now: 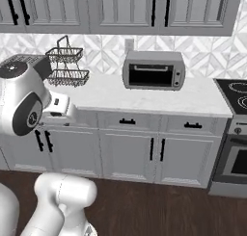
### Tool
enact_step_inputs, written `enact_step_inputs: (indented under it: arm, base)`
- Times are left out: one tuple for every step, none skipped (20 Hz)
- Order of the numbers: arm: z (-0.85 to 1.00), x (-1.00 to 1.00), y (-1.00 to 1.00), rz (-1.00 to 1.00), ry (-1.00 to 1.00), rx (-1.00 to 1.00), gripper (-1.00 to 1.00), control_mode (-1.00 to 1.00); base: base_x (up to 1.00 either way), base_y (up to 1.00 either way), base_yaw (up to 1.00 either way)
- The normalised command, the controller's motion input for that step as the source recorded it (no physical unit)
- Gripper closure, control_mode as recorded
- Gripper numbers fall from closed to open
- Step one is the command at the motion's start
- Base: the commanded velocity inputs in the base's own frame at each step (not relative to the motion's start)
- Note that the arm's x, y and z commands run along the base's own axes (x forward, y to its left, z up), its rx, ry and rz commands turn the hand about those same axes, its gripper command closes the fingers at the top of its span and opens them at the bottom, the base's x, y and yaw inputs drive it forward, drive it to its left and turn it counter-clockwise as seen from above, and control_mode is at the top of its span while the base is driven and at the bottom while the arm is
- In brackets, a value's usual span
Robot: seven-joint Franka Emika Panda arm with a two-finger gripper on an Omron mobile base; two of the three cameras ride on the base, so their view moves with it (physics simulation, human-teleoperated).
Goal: Navigate to the toaster oven.
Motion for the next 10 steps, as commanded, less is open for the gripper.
enact_step_inputs:
  arm:
    - [0.00,0.00,0.00,0.00,0.00,0.00,-1.00,1.00]
    - [0.00,0.00,0.00,0.00,0.00,0.00,-1.00,1.00]
    - [0.00,0.00,0.00,0.00,0.00,0.00,-1.00,1.00]
    - [0.00,0.00,0.00,0.00,0.00,0.00,-1.00,1.00]
    - [0.00,0.00,0.00,0.00,0.00,0.00,-1.00,1.00]
    - [0.00,0.00,0.00,0.00,0.00,0.00,-1.00,1.00]
    - [0.00,0.00,0.00,0.00,0.00,0.00,-1.00,1.00]
    - [0.00,0.00,0.00,0.00,0.00,0.00,-1.00,1.00]
    - [0.00,0.00,0.00,0.00,0.00,0.00,-1.00,1.00]
    - [0.00,0.00,0.00,0.00,0.00,0.00,-1.00,1.00]
  base:
    - [1.00,-0.72,0.09]
    - [1.00,-0.76,0.15]
    - [1.00,-0.81,0.15]
    - [0.99,-0.82,0.15]
    - [0.99,-0.88,0.14]
    - [0.91,-0.94,0.14]
    - [0.89,-1.00,0.13]
    - [0.86,-0.91,0.07]
    - [1.00,-0.77,0.00]
    - [1.00,-0.61,0.00]
